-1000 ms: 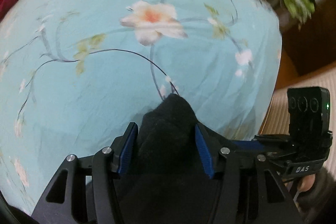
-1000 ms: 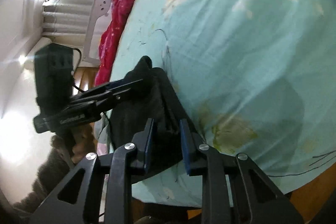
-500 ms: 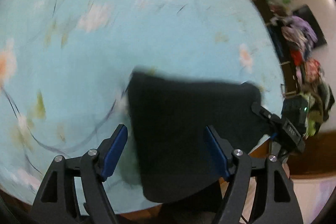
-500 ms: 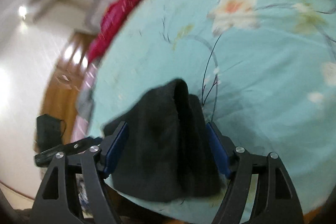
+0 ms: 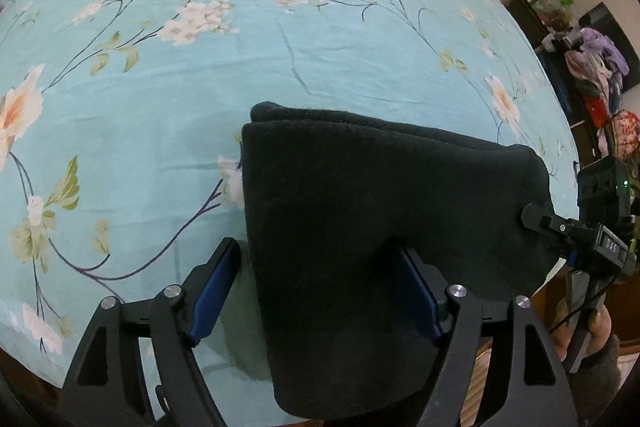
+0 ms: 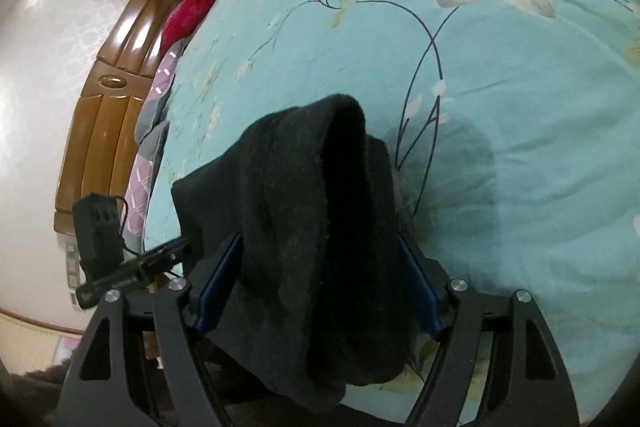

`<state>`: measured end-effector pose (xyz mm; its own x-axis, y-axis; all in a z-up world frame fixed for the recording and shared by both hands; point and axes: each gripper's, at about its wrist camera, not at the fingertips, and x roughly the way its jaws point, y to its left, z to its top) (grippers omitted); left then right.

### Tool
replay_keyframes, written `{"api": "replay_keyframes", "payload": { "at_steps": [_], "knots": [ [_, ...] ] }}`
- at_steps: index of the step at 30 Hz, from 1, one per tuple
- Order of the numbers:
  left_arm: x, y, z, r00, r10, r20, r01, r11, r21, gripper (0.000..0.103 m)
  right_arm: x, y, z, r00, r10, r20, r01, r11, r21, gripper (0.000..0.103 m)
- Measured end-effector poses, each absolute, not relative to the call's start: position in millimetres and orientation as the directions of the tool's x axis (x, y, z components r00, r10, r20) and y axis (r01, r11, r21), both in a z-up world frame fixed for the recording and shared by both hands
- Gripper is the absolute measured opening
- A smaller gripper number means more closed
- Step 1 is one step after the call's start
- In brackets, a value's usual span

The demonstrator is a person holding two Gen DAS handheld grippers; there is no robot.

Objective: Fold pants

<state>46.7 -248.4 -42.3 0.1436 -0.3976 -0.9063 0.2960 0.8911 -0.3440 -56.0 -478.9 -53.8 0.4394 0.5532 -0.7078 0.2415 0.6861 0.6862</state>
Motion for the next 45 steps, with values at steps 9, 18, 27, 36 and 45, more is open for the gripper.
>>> {"api": "replay_keyframes", "payload": {
  "at_steps": [9, 18, 27, 36, 45],
  "knots": [
    [49.4, -251.0, -53.9, 0.116, -0.445, -0.888, 0.251, 0.878, -0.407, 0.081, -50.8, -462.7, -55.9, 0.443, 0.518, -0.732, 0.223, 0.727, 0.649, 0.085],
    [64.4, -217.0, -50.0, 0.012, -0.673, -0.740, 0.137, 0.734, -0.665, 0.034, -51.8, -425.0, -22.7, 0.415, 0.411, -0.812, 0.232, 0.815, 0.531, 0.071],
    [128.4, -133.2, 10.7, 0.294, -0.591, -0.751, 0.095, 0.800, -0.592, 0.035, 35.0, -362.0, 19.9, 0.500, 0.544, -0.673, 0.093, 0.739, 0.667, 0.071],
    [144.5, -99.4, -6.3, 0.428, -0.220, -0.877, -0.026, 0.967, -0.255, 0.066, 93.7, -321.3, -23.3, 0.424, 0.294, -0.857, 0.186, 0.897, 0.400, 0.072],
    [63.1, -135.1, -0.5, 0.648, -0.066, -0.759, 0.056, 0.998, -0.040, 0.080, 37.1, -291.5, 18.4, 0.523, 0.033, -0.852, 0.147, 0.981, 0.129, 0.103]
  ]
}}
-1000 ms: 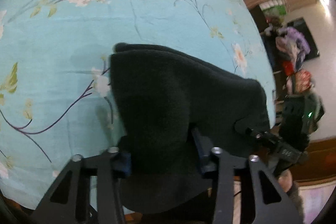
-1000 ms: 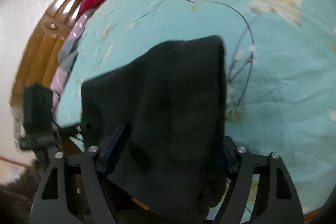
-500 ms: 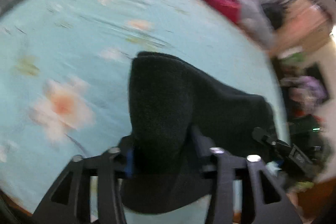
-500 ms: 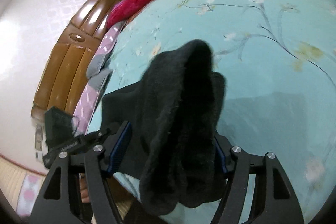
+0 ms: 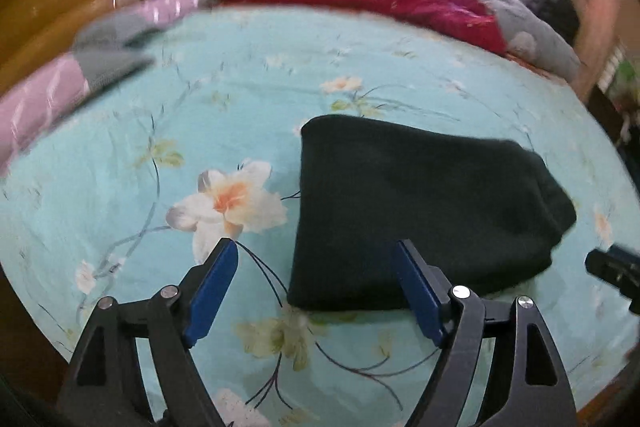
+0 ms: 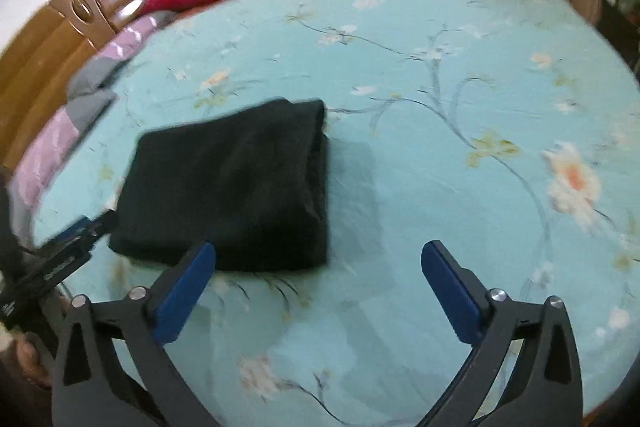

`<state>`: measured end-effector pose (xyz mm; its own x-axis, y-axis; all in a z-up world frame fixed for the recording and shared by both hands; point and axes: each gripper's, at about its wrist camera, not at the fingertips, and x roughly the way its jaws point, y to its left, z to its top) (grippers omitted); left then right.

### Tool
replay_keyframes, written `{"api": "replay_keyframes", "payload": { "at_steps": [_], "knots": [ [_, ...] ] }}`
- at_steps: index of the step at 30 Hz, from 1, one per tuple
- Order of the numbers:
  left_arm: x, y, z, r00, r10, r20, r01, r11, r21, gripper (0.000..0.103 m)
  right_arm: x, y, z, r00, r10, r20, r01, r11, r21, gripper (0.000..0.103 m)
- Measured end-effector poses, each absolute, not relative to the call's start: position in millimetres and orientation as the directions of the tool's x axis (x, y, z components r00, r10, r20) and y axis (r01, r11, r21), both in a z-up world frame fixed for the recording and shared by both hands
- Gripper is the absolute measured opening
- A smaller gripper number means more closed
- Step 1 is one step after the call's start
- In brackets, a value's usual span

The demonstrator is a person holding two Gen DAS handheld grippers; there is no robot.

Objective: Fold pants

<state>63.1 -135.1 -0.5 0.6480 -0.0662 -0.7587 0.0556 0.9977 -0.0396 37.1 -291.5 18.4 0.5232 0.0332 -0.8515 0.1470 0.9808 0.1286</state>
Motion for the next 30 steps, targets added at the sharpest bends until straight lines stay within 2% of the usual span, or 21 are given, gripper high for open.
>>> {"api": "replay_keyframes", "payload": {
  "at_steps": [4, 14, 30],
  "knots": [
    [56.7, -153.1, -3.3, 0.635, -0.032, -0.772, 0.114, 0.992, 0.053, 0.080, 17.2, -297.6, 19.8, 0.540, -0.044, -0.841, 0.176, 0.983, 0.061, 0.103],
    [20.1, -161.5, 6.1, 0.627, -0.046, -0.778, 0.170, 0.982, 0.079, 0.080, -30.6, -308.3, 28.1, 0.587, -0.086, -0.805, 0.188, 0.982, 0.032, 0.103],
    [1.7, -172.2, 9.7, 0.601, -0.091, -0.794, 0.233, 0.970, 0.065, 0.080, -47.3, -299.2, 32.3, 0.610, -0.063, -0.790, 0.172, 0.984, 0.054, 0.103]
  ]
}}
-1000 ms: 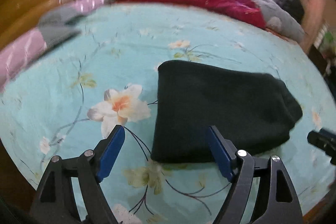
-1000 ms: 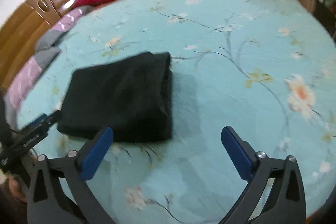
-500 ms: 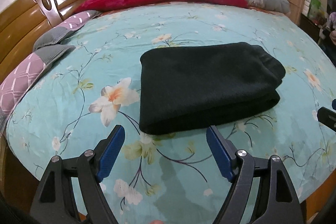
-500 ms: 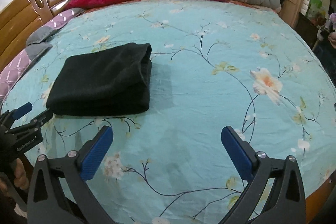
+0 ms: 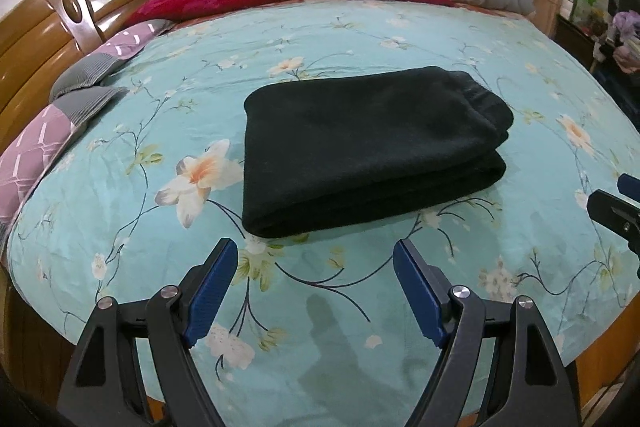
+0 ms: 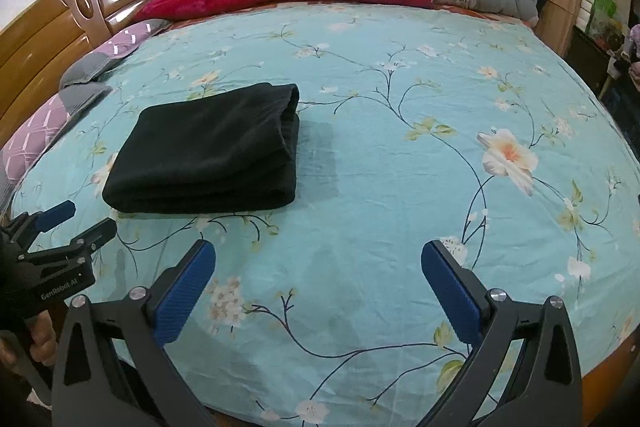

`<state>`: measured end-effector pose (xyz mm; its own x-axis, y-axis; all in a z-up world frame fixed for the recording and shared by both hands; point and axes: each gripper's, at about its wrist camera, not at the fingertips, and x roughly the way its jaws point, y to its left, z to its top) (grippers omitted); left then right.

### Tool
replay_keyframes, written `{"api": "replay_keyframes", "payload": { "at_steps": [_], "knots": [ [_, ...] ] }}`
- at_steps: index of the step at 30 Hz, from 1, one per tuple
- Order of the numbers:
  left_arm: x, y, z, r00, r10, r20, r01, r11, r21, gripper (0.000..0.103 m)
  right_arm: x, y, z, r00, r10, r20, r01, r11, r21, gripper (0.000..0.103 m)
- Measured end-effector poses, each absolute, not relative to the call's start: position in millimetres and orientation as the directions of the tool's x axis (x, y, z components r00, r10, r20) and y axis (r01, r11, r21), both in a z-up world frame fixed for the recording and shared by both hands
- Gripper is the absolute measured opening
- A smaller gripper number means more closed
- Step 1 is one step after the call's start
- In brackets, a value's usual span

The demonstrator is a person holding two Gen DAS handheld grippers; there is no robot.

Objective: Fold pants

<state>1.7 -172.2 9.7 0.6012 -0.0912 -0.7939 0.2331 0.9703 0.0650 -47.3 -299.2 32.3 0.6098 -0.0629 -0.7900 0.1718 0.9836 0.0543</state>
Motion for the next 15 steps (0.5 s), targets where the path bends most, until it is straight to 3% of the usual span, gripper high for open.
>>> {"api": "replay_keyframes", "payload": {
  "at_steps": [15],
  "knots": [
    [-7.7, -179.2, 15.6, 0.601, -0.170, -0.781, 0.296, 0.955, 0.020, 0.080, -48.5, -299.9, 28.9, 0.594, -0.061, -0.802, 0.177, 0.983, 0.056, 0.103]
  ]
}}
